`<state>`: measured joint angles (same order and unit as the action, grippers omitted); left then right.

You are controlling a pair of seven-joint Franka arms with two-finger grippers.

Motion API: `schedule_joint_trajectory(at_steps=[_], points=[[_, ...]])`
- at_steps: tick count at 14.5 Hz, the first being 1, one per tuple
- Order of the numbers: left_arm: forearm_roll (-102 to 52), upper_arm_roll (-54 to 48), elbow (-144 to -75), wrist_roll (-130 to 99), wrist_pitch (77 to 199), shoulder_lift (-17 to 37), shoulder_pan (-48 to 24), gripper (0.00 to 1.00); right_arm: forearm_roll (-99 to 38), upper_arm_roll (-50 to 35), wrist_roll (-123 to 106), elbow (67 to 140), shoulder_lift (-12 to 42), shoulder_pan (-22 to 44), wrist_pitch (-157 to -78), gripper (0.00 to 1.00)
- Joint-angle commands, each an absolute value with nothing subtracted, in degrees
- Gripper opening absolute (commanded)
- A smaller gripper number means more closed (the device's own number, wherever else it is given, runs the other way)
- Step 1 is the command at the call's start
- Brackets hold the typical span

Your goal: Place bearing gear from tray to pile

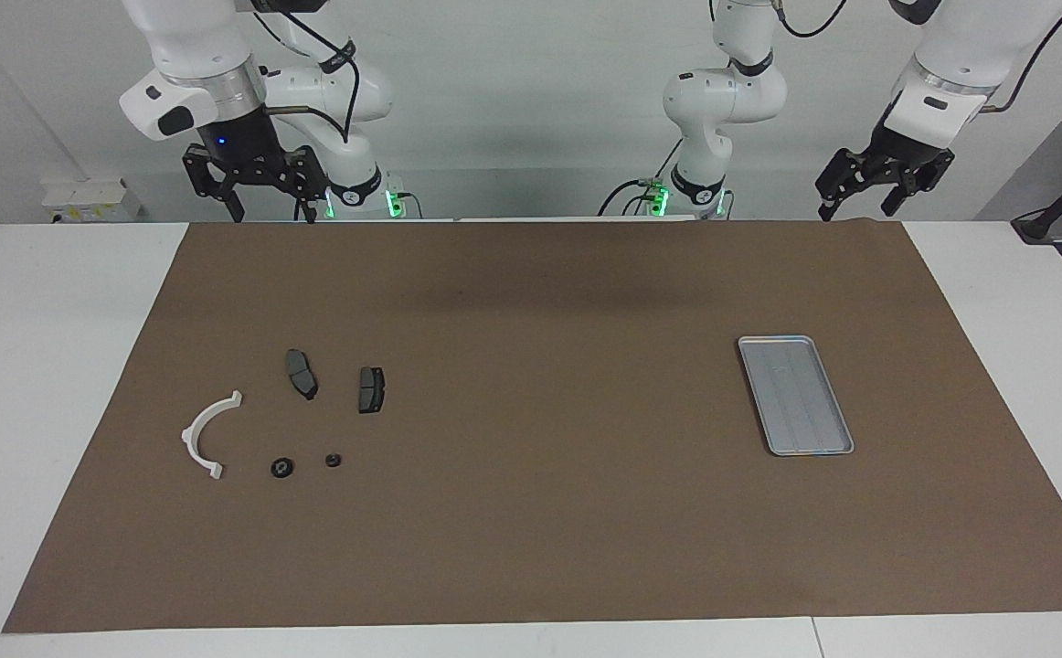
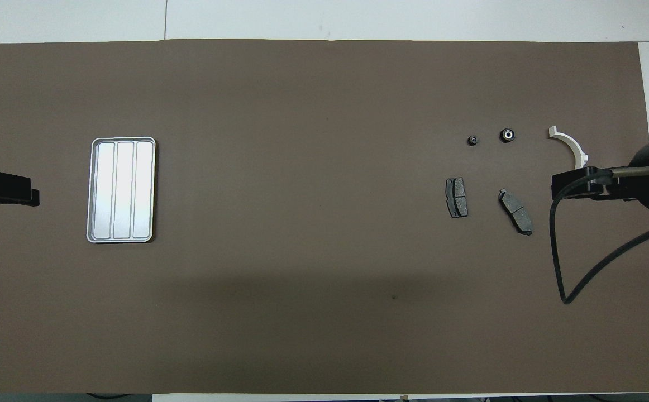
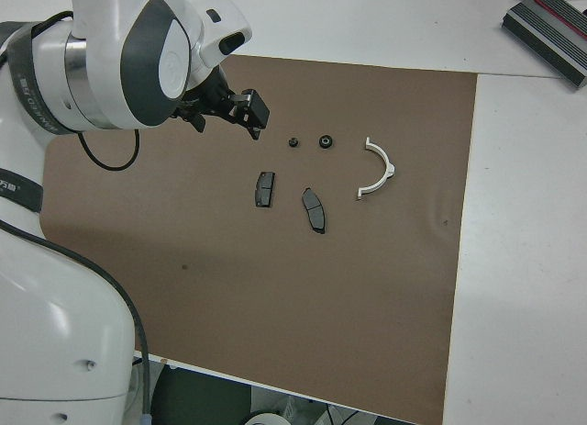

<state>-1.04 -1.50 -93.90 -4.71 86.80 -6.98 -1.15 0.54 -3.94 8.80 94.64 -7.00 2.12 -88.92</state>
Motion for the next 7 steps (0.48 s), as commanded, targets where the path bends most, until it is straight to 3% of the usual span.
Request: schedule_joint_trajectory(at_steps=[1,7], points=[[-1.93,-1.85,-93.60,-4.13,85.69,-7.29,-0.44,1.00,-0.79,-4.04,9.05,95.54,-7.91,2.11,-88.59,1.00],[-1.93,-1.93,-93.60,-4.13,85.69,-7.29,-0.44,1.00,-1.58,-3.96,9.05,95.54,-7.91,2.02,-88.86,1.00]])
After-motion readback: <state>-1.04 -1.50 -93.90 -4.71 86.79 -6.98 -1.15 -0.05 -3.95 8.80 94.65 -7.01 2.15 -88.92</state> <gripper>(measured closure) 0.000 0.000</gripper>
